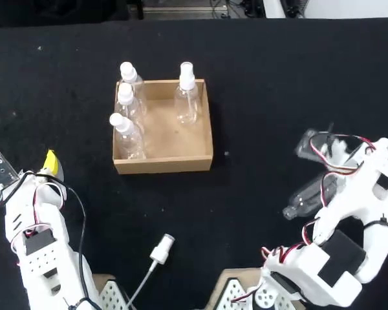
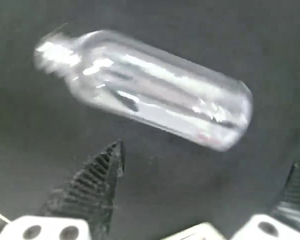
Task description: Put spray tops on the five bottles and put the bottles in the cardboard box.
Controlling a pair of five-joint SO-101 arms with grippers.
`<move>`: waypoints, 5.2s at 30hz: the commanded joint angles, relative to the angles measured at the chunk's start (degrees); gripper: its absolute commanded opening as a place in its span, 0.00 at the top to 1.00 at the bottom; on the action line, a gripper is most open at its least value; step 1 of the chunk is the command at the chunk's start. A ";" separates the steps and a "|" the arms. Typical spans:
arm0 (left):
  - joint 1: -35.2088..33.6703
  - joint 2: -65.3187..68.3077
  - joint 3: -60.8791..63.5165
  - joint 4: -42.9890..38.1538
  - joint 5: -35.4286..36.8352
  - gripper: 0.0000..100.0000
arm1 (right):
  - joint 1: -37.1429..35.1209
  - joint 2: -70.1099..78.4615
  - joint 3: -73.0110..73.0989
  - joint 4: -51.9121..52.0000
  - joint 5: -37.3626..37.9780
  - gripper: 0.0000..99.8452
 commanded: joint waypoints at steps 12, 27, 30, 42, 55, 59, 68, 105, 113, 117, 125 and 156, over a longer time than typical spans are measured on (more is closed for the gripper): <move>0.84 -0.44 -2.68 -1.41 -0.18 0.75 | -3.16 -0.13 17.19 -17.41 18.46 0.56; 0.84 -0.44 -2.86 -1.41 -0.18 0.75 | 2.55 -0.04 10.59 -8.26 -51.69 0.91; 0.84 -0.44 -2.77 -1.41 -0.18 0.75 | 2.55 -0.04 10.68 -7.74 -53.45 0.83; 0.84 -0.44 -2.68 -1.41 -0.26 0.75 | -5.01 -0.40 7.69 -4.48 -46.68 0.64; 0.84 -0.44 -2.77 -1.41 -0.26 0.75 | -1.14 4.79 8.31 -7.30 -44.57 0.72; 0.84 -0.44 -2.77 -1.41 -0.26 0.75 | 0.62 4.62 8.31 -7.38 -44.57 0.78; 0.84 -0.44 -2.77 -1.41 -0.35 0.75 | 0.26 3.38 6.02 -7.30 -44.84 0.97; 36.35 0.35 -49.98 83.52 -47.38 0.75 | -3.08 -31.78 7.52 -7.03 -63.74 0.99; 55.60 10.81 -46.20 81.05 -39.30 0.75 | -1.76 -29.67 7.69 -6.77 -63.74 0.99; 63.52 18.11 -46.20 77.19 -33.58 0.75 | -0.53 -29.23 7.69 -6.59 -63.74 0.99; 78.46 26.55 -41.80 68.84 -26.99 0.75 | 0.18 -29.49 9.89 -6.59 -63.74 0.99; 78.64 28.22 -31.16 58.11 -14.07 0.75 | 0.09 -29.49 11.38 -7.03 -59.69 0.99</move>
